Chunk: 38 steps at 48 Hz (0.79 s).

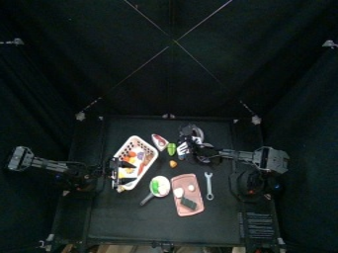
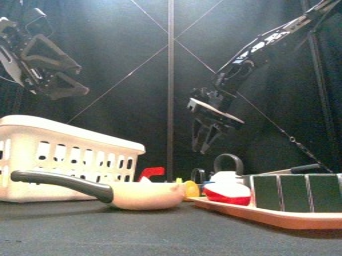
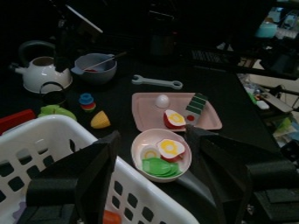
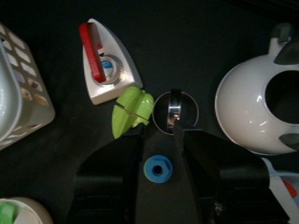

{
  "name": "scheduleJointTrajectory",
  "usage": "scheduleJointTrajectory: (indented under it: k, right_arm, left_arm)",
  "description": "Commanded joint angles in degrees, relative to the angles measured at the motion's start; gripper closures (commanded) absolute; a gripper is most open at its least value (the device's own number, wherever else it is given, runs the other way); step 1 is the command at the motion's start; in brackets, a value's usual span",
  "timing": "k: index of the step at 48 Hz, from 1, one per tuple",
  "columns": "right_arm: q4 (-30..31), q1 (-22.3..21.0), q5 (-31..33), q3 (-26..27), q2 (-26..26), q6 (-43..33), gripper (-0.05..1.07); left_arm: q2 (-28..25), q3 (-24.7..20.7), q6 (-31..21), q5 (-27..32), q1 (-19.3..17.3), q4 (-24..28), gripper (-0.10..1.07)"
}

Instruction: Grab cookie cutter

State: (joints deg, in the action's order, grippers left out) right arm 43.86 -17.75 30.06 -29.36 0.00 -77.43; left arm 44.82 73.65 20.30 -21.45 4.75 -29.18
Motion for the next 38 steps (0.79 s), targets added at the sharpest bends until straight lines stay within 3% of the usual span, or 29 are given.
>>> scheduleJointTrajectory:
  k: [1,22,38]
  right_arm:
    - [1.1,0.7,1.0,0.5,-0.4,-0.4,0.3]
    - [2.8,0.4,1.1,3.0,4.7,-0.6,0.29]
    - [8.1,0.3,5.4,2.9,4.8,-5.7,0.18]
  left_arm:
    - [-0.1,-1.0,0.0,-0.3,-0.3,0.1,0.02]
    - [-0.1,-0.5,0.0,-0.2,-0.4,0.1,0.02]
    - [-0.2,-0.4,0.0,-0.2,-0.4,0.1,0.02]
